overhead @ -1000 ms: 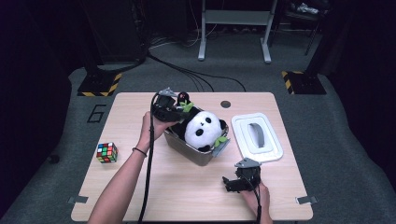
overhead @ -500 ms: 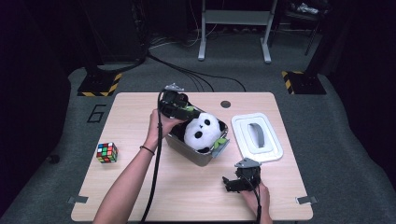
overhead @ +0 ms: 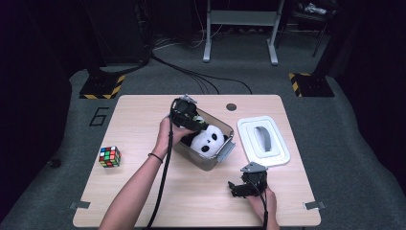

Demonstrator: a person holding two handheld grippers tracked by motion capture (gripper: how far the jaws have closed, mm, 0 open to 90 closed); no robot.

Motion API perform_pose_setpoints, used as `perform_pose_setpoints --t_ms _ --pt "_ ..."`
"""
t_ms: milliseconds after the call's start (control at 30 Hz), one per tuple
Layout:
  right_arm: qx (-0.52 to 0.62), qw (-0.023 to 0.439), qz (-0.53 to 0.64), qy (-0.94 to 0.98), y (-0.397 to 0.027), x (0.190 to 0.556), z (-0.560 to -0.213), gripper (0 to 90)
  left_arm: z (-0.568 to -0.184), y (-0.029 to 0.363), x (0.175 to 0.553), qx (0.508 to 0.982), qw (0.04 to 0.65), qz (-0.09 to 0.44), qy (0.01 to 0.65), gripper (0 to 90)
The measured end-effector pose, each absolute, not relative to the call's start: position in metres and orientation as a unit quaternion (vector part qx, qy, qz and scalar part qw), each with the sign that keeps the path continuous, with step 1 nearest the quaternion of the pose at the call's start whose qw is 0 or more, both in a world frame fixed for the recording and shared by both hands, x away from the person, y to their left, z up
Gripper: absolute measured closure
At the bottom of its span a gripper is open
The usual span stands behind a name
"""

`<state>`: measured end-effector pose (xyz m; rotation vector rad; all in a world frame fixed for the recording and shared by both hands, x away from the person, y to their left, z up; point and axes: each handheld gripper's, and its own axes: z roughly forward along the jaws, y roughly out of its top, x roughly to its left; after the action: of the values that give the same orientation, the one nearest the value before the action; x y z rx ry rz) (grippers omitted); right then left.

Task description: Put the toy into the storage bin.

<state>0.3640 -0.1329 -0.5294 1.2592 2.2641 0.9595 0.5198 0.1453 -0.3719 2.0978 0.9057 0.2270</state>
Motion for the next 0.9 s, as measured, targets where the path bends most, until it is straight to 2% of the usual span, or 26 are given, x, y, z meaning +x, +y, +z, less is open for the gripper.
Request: perform_pose_setpoints --t_ms 100,300,467,567,700,800,900 --pt "0.448 0.187 0.341 0.805 -0.133 0.364 -0.529 0.7 -0.364 0.159 0.519 0.819 0.425 0.106 0.371 21.5" --pt "0.448 0.187 0.341 0.805 -0.133 0.364 -0.529 0.7 -0.381 0.169 0.528 0.820 0.397 0.096 0.402 27.6" --pt "0.447 0.187 0.341 0.806 -0.133 0.364 -0.529 0.7 -0.391 0.163 0.532 0.826 0.373 0.082 0.416 45.4" --pt "0.447 0.187 0.341 0.806 -0.133 0.364 -0.529 0.7 -0.399 0.157 0.535 0.832 0.348 0.088 0.423 52.8" --pt "0.447 0.187 0.341 0.806 -0.133 0.364 -0.529 0.7 -0.401 0.150 0.536 0.846 0.315 0.105 0.417 55.8" --pt "0.447 0.187 0.341 0.806 -0.133 0.364 -0.529 0.7 -0.398 0.150 0.536 0.850 0.313 0.108 0.410 55.5" --pt "0.447 0.187 0.341 0.806 -0.133 0.364 -0.529 0.7 -0.392 0.157 0.532 0.833 0.344 0.106 0.420 46.6"
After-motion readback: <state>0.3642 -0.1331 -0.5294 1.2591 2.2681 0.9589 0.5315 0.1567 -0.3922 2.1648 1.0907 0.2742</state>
